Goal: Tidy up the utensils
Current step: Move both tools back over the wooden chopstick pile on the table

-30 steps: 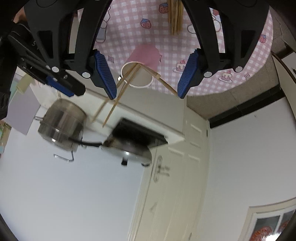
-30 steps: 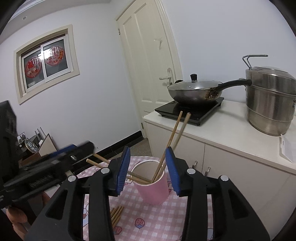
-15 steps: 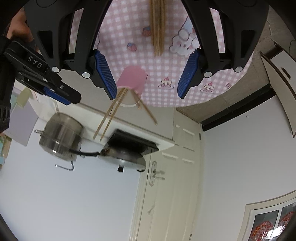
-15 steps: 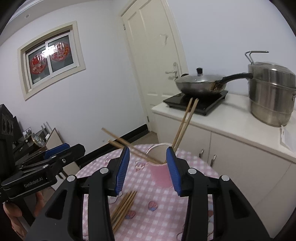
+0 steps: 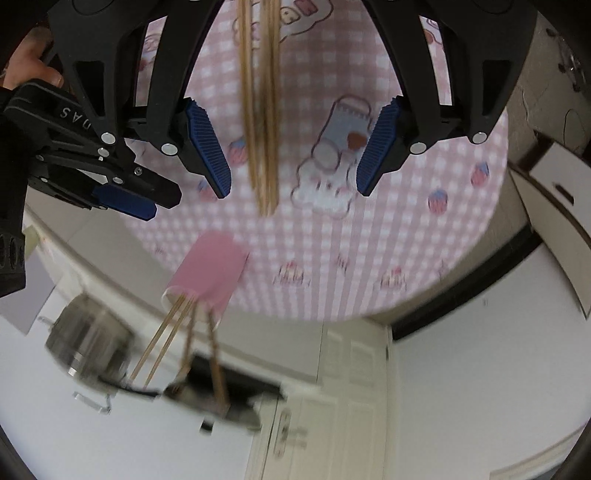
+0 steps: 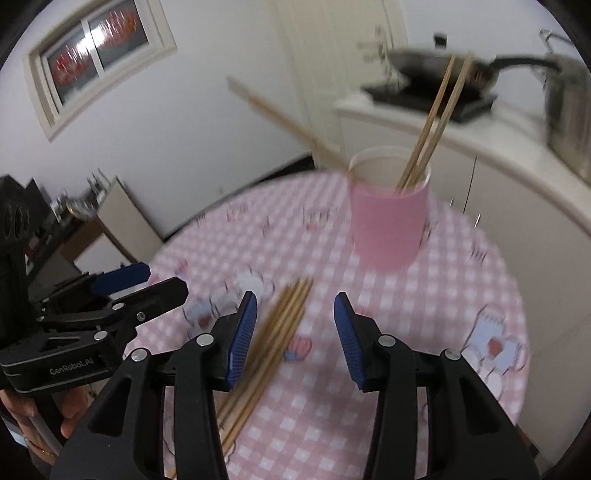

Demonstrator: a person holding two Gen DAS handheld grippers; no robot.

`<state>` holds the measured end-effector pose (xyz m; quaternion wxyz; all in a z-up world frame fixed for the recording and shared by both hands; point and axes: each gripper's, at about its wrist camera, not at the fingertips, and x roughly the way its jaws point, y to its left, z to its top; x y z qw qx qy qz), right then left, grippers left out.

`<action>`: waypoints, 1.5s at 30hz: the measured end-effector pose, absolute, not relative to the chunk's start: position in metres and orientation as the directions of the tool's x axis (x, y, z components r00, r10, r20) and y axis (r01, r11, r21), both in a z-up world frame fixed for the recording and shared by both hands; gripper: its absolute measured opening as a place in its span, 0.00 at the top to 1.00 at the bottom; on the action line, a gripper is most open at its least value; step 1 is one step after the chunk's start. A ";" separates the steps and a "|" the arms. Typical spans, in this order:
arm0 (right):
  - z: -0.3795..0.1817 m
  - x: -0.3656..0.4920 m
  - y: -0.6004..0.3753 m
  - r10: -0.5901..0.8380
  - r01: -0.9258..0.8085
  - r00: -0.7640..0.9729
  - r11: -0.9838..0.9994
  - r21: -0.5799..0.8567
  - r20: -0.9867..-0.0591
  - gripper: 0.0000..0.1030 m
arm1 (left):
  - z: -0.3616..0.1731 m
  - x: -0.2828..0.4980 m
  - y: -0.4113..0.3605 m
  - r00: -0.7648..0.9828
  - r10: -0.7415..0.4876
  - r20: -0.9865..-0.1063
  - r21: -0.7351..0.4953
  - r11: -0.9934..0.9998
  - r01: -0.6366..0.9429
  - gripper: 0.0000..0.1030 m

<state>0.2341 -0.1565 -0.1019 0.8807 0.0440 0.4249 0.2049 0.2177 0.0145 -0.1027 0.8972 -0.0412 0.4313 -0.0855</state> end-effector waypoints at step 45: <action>-0.173 0.259 -0.122 0.254 -0.308 0.378 0.941 0.138 -0.890 0.54 | -0.184 0.246 0.030 0.438 -0.145 -0.887 -0.118 0.989 0.087 0.44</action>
